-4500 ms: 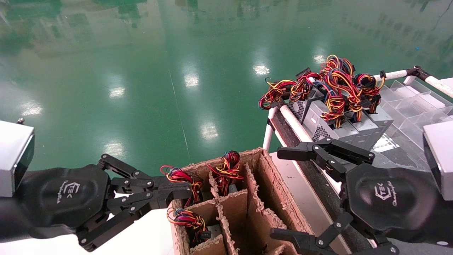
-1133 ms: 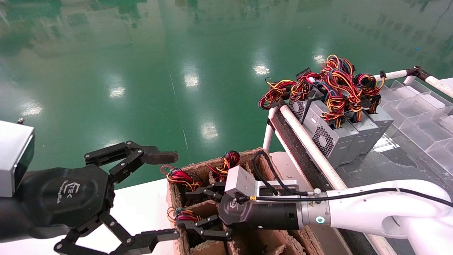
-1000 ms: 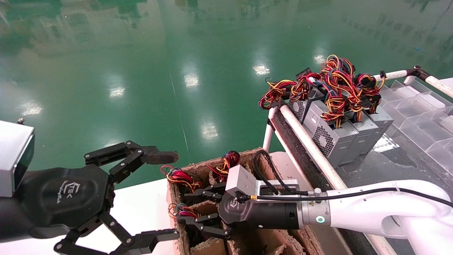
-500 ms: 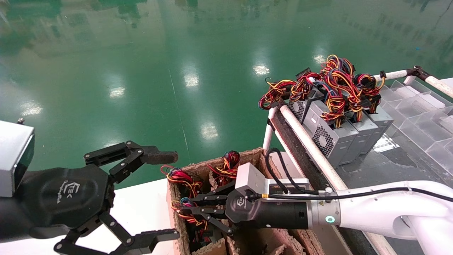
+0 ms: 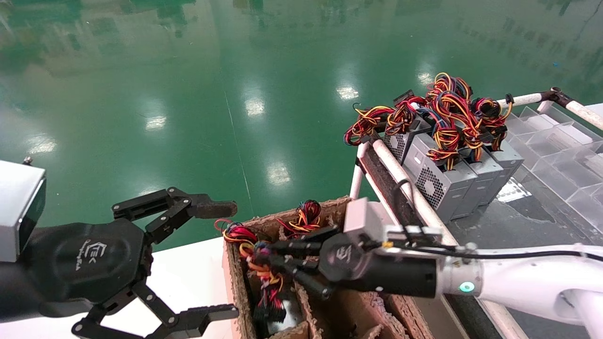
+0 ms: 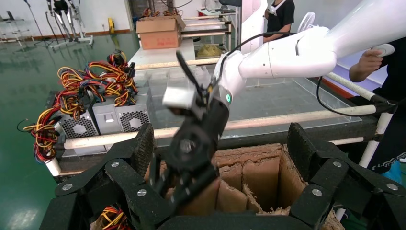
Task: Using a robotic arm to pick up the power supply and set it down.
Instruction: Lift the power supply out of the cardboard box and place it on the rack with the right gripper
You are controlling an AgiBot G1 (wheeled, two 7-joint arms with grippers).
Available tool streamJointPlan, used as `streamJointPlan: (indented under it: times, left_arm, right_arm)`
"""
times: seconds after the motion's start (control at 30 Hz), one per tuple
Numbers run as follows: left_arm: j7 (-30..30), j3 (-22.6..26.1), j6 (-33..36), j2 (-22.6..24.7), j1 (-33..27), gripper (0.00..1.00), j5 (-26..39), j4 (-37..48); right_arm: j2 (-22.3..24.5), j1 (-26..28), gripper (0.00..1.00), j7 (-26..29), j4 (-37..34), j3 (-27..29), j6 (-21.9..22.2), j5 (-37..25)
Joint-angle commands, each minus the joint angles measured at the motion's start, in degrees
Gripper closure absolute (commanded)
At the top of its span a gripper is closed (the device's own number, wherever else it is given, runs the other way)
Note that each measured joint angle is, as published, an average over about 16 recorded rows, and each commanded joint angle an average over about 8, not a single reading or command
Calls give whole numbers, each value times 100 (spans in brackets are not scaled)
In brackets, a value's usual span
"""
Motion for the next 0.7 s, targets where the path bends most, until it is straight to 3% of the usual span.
streamJointPlan:
  times: [0.03, 0.7]
  left_arm:
    - [0, 1, 0, 0, 0, 0, 0, 0]
    - [3, 6, -3, -2, -1, 0, -4, 0]
  right_arm:
    - [85, -17, 100, 7, 14, 94, -50, 141]
    - [1285, -56, 100, 708, 1082, 1073, -221, 1648]
